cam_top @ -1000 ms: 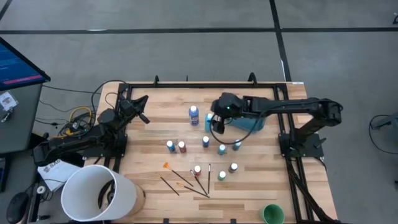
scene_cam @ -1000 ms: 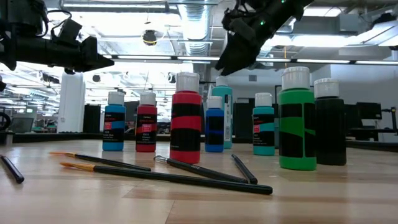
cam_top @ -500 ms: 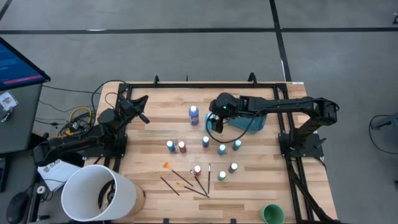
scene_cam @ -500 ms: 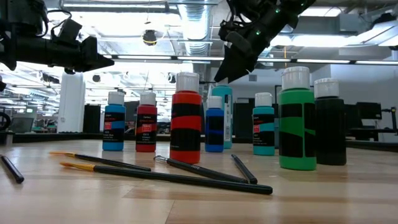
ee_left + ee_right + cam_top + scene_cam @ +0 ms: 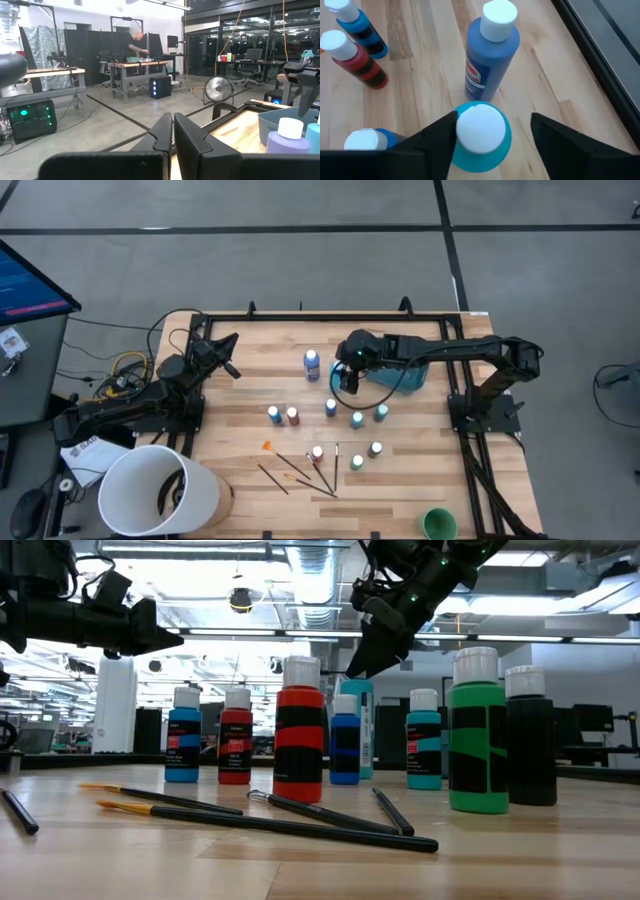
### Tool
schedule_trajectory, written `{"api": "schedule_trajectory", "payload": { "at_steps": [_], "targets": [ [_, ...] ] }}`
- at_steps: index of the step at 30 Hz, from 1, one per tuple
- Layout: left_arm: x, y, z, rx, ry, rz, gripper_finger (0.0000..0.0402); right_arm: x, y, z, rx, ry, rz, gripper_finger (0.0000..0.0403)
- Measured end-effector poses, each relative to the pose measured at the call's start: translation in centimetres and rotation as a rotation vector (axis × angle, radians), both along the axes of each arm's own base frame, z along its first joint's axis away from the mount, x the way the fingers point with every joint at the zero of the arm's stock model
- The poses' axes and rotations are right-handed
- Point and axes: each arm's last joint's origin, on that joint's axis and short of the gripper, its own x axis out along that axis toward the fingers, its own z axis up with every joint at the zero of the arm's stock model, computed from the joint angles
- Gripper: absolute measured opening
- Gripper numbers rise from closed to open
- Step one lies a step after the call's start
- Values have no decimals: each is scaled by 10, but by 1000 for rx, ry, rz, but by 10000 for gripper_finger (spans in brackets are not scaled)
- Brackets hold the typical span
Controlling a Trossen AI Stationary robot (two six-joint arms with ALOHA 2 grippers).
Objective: Pick & Place Paint Supplies
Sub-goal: Put the large blue paint bottle into the blue bin
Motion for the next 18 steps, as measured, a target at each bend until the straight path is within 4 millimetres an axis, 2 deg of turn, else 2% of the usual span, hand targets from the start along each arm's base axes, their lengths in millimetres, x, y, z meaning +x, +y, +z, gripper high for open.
{"api": "schedule_trajectory", "payload": {
  "at_steps": [8,15,18],
  "targets": [
    [0,0,0,0,0,0,8,0,0,0,-1,-1,0,111],
    [0,0,0,0,0,0,8,2,-1,2,9,-37,-31,111],
    [0,0,0,0,0,0,8,-1,-2,10,10,-74,-43,111]
  ]
}}
